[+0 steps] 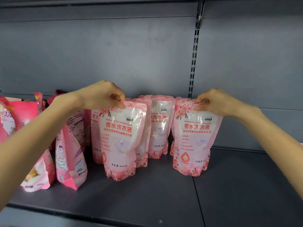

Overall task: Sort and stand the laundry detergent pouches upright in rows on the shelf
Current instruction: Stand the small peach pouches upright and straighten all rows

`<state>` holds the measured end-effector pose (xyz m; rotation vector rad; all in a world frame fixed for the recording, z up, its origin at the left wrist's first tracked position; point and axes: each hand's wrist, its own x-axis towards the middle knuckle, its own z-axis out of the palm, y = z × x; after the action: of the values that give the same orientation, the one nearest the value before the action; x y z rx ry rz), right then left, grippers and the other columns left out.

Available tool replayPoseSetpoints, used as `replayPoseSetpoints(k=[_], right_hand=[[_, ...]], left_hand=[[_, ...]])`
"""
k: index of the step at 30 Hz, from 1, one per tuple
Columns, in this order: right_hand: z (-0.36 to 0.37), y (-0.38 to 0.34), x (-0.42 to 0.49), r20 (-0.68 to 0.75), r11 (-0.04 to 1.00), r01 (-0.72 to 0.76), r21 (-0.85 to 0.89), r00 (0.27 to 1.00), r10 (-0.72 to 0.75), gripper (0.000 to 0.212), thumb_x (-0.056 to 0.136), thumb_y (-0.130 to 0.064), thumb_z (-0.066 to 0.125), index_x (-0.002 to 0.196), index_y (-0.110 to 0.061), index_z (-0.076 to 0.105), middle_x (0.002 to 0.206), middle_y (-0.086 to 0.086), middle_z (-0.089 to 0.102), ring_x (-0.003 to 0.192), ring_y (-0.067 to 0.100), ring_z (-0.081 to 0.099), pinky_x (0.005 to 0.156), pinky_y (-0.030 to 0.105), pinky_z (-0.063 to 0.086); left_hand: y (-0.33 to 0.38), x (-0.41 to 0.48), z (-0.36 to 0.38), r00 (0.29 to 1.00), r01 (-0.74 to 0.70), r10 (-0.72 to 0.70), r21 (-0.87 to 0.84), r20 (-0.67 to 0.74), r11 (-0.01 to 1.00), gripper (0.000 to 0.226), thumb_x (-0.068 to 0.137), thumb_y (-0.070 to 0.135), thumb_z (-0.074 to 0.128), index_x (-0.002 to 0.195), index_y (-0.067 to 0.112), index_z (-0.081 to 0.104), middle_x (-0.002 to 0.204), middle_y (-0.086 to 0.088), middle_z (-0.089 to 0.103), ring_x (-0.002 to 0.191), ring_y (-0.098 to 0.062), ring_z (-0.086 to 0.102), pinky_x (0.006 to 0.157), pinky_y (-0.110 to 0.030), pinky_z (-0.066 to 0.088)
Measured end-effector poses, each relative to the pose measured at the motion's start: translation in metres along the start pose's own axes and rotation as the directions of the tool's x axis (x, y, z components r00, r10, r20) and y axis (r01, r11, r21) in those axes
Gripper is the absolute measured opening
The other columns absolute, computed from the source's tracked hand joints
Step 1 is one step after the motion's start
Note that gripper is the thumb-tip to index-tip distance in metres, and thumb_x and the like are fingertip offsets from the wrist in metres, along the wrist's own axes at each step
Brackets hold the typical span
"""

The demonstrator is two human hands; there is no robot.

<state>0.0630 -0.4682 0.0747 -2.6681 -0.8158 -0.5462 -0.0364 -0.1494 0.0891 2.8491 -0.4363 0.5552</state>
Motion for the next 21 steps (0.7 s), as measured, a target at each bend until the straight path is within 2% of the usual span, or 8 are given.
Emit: replayPoseSetpoints(k=[3, 5, 11, 15, 18, 21], right_hand=[[-0.002, 0.000, -0.002, 0.007, 0.999, -0.009, 0.034, 1.000, 0.009, 0.013, 0.086, -0.024, 0.066, 0.094, -0.014, 0.067, 0.091, -0.003, 0.059, 0.091, 0.014, 0.053, 0.078, 0.022, 0.036], [-0.001, 0.000, -0.003, 0.000, 0.999, -0.010, 0.045, 1.000, 0.010, 0.016, 0.086, -0.023, 0.066, 0.098, -0.013, 0.067, 0.094, -0.002, 0.059, 0.090, 0.014, 0.052, 0.078, 0.022, 0.036], [0.000, -0.005, -0.004, -0.010, 0.997, 0.029, 0.071, 1.000, -0.028, 0.019, 0.084, -0.020, 0.069, 0.102, -0.019, 0.065, 0.103, -0.001, 0.064, 0.092, 0.011, 0.055, 0.081, 0.021, 0.038], [0.001, -0.015, -0.002, -0.130, 0.993, 0.113, 0.037, 0.986, -0.108, 0.025, 0.087, -0.021, 0.064, 0.112, -0.019, 0.062, 0.118, -0.002, 0.061, 0.111, 0.013, 0.055, 0.088, 0.018, 0.036], [0.001, -0.038, -0.007, -0.224, 0.971, 0.234, 0.050, 0.950, -0.218, 0.028, 0.092, -0.028, 0.056, 0.118, -0.018, 0.060, 0.118, -0.007, 0.056, 0.105, 0.002, 0.049, 0.082, 0.005, 0.032], [0.002, -0.068, -0.016, -0.189, 0.929, 0.304, 0.211, 0.945, -0.267, 0.030, 0.090, -0.038, 0.055, 0.113, -0.020, 0.063, 0.109, -0.015, 0.060, 0.093, -0.010, 0.052, 0.077, -0.004, 0.035]], left_hand=[[0.001, -0.002, 0.002, 1.000, 0.003, -0.003, 0.007, -0.013, 1.000, 0.006, 0.081, 0.024, 0.070, 0.079, 0.029, 0.069, 0.077, 0.011, 0.071, 0.076, -0.009, 0.066, 0.080, -0.039, 0.052], [0.003, -0.004, 0.003, 1.000, 0.002, -0.002, -0.006, -0.026, 1.000, 0.008, 0.081, 0.026, 0.070, 0.077, 0.032, 0.068, 0.077, 0.011, 0.071, 0.078, -0.013, 0.066, 0.081, -0.042, 0.052], [0.014, -0.002, 0.008, 0.997, -0.023, 0.020, -0.044, -0.074, 0.999, 0.003, 0.078, 0.028, 0.072, 0.080, 0.029, 0.071, 0.080, 0.011, 0.072, 0.081, -0.011, 0.066, 0.081, -0.040, 0.052], [0.019, 0.000, 0.012, 0.995, -0.049, 0.045, -0.039, -0.095, 0.998, 0.004, 0.078, 0.031, 0.072, 0.081, 0.028, 0.071, 0.078, 0.011, 0.071, 0.076, -0.010, 0.064, 0.078, -0.041, 0.052], [0.025, 0.003, 0.016, 0.991, -0.068, 0.064, -0.037, -0.117, 0.997, 0.002, 0.079, 0.031, 0.071, 0.080, 0.029, 0.070, 0.075, 0.011, 0.070, 0.072, -0.009, 0.062, 0.077, -0.039, 0.052], [0.032, 0.005, 0.019, 0.986, -0.099, 0.093, -0.039, -0.138, 0.994, 0.004, 0.078, 0.031, 0.072, 0.079, 0.029, 0.070, 0.073, 0.010, 0.070, 0.073, -0.013, 0.062, 0.075, -0.039, 0.052]])
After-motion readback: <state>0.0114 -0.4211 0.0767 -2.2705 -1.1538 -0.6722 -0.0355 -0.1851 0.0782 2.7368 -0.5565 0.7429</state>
